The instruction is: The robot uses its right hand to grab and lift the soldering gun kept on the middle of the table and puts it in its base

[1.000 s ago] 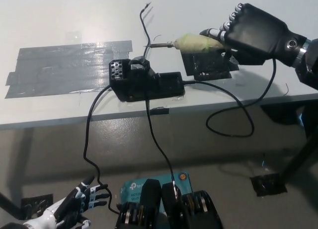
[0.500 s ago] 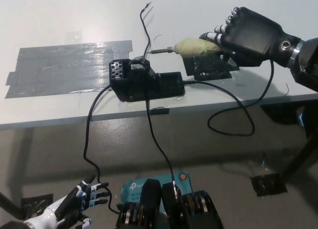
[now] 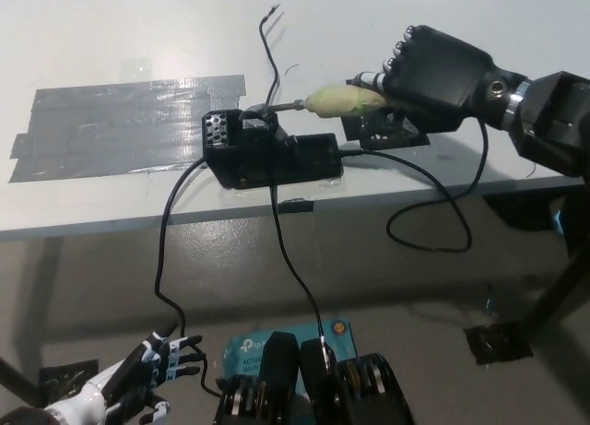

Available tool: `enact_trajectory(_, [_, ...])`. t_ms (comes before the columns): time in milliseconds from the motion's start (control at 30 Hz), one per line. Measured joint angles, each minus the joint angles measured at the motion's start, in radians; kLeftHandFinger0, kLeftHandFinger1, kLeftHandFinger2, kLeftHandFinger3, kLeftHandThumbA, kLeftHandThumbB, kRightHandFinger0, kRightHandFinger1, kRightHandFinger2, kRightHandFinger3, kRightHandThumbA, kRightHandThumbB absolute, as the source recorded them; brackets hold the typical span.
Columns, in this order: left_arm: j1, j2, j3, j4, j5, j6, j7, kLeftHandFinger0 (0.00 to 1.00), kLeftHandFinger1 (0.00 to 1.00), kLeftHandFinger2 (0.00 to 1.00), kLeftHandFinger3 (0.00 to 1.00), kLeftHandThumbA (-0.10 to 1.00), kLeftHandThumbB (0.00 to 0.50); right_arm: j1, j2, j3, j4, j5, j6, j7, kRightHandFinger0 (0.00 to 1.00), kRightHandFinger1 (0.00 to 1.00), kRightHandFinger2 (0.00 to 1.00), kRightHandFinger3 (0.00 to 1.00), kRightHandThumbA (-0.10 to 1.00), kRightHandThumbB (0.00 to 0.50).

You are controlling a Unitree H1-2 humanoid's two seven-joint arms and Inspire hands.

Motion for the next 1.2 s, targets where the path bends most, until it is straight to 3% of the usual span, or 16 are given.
enact_trajectory(167, [-0.001, 0.000, -0.001, 0.000, 0.000, -0.001, 0.000, 1.00, 1.00, 1.00, 1.00, 1.00, 0.397, 0.001, 0.014, -0.018, -0.006, -0.004, 0.002, 0.030, 0.00, 0.00, 0.25, 0.35, -0.10, 0.209])
enact_trajectory(267, [-0.001, 0.000, -0.001, 0.000, 0.000, -0.001, 0.000, 1.00, 1.00, 1.00, 1.00, 1.00, 0.401, 0.004, 0.014, -0.025, -0.016, -0.005, 0.004, 0.051, 0.00, 0.00, 0.26, 0.39, -0.10, 0.240])
enact_trajectory(300, [-0.001, 0.000, -0.001, 0.000, 0.000, -0.001, 0.000, 1.00, 1.00, 1.00, 1.00, 1.00, 0.406, 0.005, 0.013, -0.028, -0.020, -0.005, 0.005, 0.059, 0.00, 0.00, 0.32, 0.48, -0.10, 0.261])
enact_trajectory(367, [-0.002, 0.000, -0.001, 0.000, 0.000, -0.001, 0.000, 1.00, 1.00, 1.00, 1.00, 1.00, 0.397, 0.006, 0.013, -0.029, -0.023, -0.008, 0.007, 0.075, 0.00, 0.00, 0.23, 0.49, -0.10, 0.280])
enact_trajectory(400, [-0.003, 0.000, -0.001, 0.000, 0.000, -0.001, 0.000, 1.00, 1.00, 1.00, 1.00, 1.00, 0.398, 0.007, 0.012, -0.028, -0.023, -0.011, 0.008, 0.082, 0.00, 0.00, 0.08, 0.46, -0.10, 0.293])
enact_trajectory(433, [-0.004, 0.000, -0.002, -0.001, 0.001, 0.000, 0.000, 1.00, 1.00, 1.00, 1.00, 1.00, 0.395, 0.007, 0.011, -0.028, -0.022, -0.015, 0.008, 0.082, 0.00, 0.00, 0.01, 0.48, -0.06, 0.280])
enact_trajectory(500, [-0.006, 0.000, -0.002, -0.001, 0.001, 0.001, 0.000, 1.00, 1.00, 1.00, 1.00, 1.00, 0.397, 0.007, 0.011, -0.027, -0.019, -0.024, 0.008, 0.082, 0.00, 0.00, 0.01, 0.45, -0.10, 0.296])
enact_trajectory(600, [-0.008, 0.000, -0.002, -0.002, 0.001, 0.004, 0.000, 1.00, 1.00, 1.00, 1.00, 1.00, 0.376, 0.010, 0.008, -0.023, -0.021, -0.040, 0.006, 0.080, 0.00, 0.00, 0.04, 0.46, -0.10, 0.228])
enact_trajectory(667, [-0.008, -0.001, -0.003, -0.003, 0.001, 0.006, 0.000, 1.00, 1.00, 1.00, 1.00, 1.00, 0.383, 0.018, 0.008, -0.024, -0.026, -0.043, 0.006, 0.081, 0.00, 0.00, 0.03, 0.48, -0.10, 0.241])
enact_trajectory(767, [-0.008, -0.002, -0.003, -0.003, 0.001, 0.007, 0.000, 1.00, 1.00, 1.00, 1.00, 1.00, 0.393, 0.035, 0.010, -0.025, -0.036, -0.047, 0.008, 0.083, 0.00, 0.00, 0.05, 0.56, -0.07, 0.252])
enact_trajectory(833, [-0.007, -0.003, -0.004, -0.004, 0.001, 0.008, 0.000, 1.00, 1.00, 1.00, 1.00, 1.00, 0.384, 0.042, 0.012, -0.028, -0.042, -0.049, 0.015, 0.084, 0.00, 0.00, 0.07, 0.61, -0.03, 0.220])
enact_trajectory(867, [-0.007, -0.004, -0.005, -0.006, 0.001, 0.008, 0.000, 1.00, 1.00, 1.00, 1.00, 1.00, 0.388, 0.044, 0.013, -0.028, -0.045, -0.051, 0.017, 0.086, 0.00, 0.00, 0.07, 0.60, -0.01, 0.200])
enact_trajectory(1033, [-0.007, -0.004, -0.012, -0.013, 0.002, 0.011, 0.001, 1.00, 1.00, 1.00, 1.00, 1.00, 0.388, 0.045, 0.022, -0.029, -0.047, -0.057, 0.025, 0.089, 0.00, 0.00, 0.06, 0.53, 0.01, 0.197])
enact_trajectory(1067, [-0.007, -0.004, -0.013, -0.014, 0.002, 0.011, 0.001, 1.00, 1.00, 1.00, 1.00, 1.00, 0.387, 0.045, 0.025, -0.028, -0.047, -0.061, 0.029, 0.089, 0.00, 0.00, 0.05, 0.48, -0.01, 0.219])
enact_trajectory(1133, [-0.006, -0.005, -0.015, -0.016, 0.002, 0.012, 0.001, 1.00, 1.00, 1.00, 1.00, 1.00, 0.377, 0.045, 0.031, -0.028, -0.047, -0.071, 0.037, 0.091, 0.00, 0.00, 0.11, 0.42, 0.04, 0.182])
enact_trajectory(1200, [-0.003, -0.007, -0.016, -0.016, 0.003, 0.012, 0.001, 1.00, 1.00, 1.00, 1.00, 1.00, 0.376, 0.048, 0.040, -0.028, -0.053, -0.079, 0.059, 0.108, 0.00, 0.00, 0.19, 0.31, 0.03, 0.181])
